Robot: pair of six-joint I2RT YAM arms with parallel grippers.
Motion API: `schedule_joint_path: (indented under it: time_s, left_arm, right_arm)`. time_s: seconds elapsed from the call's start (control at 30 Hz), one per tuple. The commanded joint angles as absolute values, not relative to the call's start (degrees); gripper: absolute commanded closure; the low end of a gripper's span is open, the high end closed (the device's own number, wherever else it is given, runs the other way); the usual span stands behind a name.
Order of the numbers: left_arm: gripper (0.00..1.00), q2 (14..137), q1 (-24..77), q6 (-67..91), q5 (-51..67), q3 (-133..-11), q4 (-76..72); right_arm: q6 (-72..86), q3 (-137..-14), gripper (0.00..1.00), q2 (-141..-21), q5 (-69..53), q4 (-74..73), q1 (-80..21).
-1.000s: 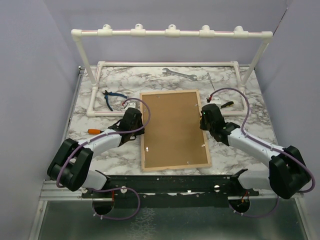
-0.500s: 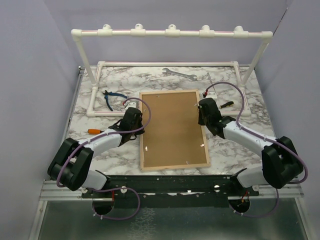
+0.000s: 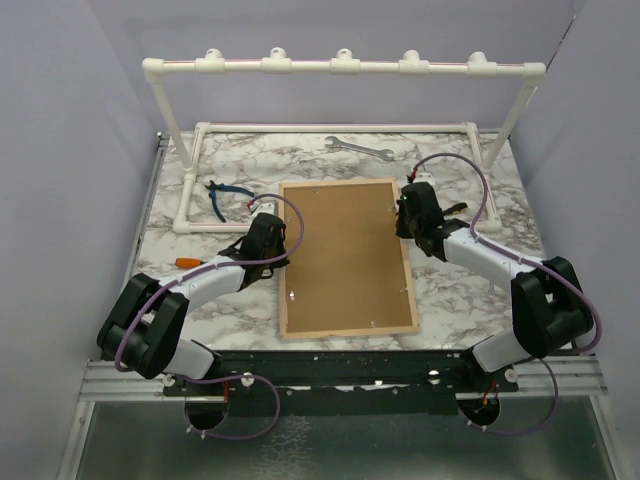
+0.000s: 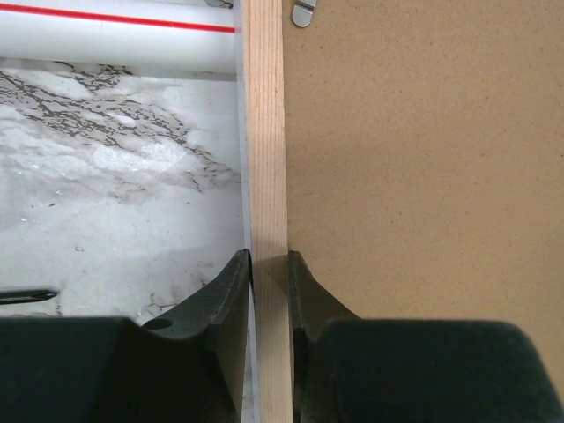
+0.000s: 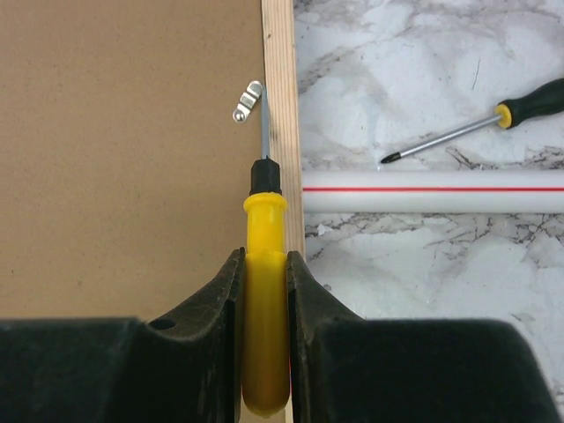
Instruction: Take the photo out of the frame
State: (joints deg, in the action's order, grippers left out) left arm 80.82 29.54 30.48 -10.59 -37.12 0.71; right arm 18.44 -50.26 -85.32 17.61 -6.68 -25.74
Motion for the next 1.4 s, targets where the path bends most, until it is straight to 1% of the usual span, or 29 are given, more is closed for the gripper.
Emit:
schedule_joint_path:
  time_s: [0.0, 0.27, 0.47, 0.83, 1.1, 1.37]
  left_arm:
    - [1.0, 82.13, 29.57, 27.96, -13.68, -37.68, 3.87]
    - [1.0, 82.65, 29.84, 28.32, -14.58, -38.21, 4.43]
    - [1.0, 83.31, 29.8, 29.55, -14.81, -38.77, 5.04]
    - [1.0, 83.5, 29.88, 30.91, -15.04, -38.65, 4.99]
    - [1.0, 83.5, 29.88, 32.51, -14.48, -38.58, 4.74]
    - [1.0, 84.61, 29.8, 37.3, -14.77, -39.28, 3.97]
  right_arm:
    - [17.36, -52.88, 0.99, -88.84, 16.76, -6.78, -23.59]
    - [17.4, -55.74, 0.99, -91.0, 13.48, -6.66, -21.54]
    - [18.63, -55.83, 0.99, -88.64, 12.82, -8.53, -21.53]
    - [18.92, -52.26, 0.99, -78.42, 9.08, -13.47, -21.53]
    - [21.36, -49.36, 0.99, -72.48, -3.1, -21.61, -21.53]
    - [24.27, -47.32, 0.99, -63.83, -3.19, -30.7, -21.53]
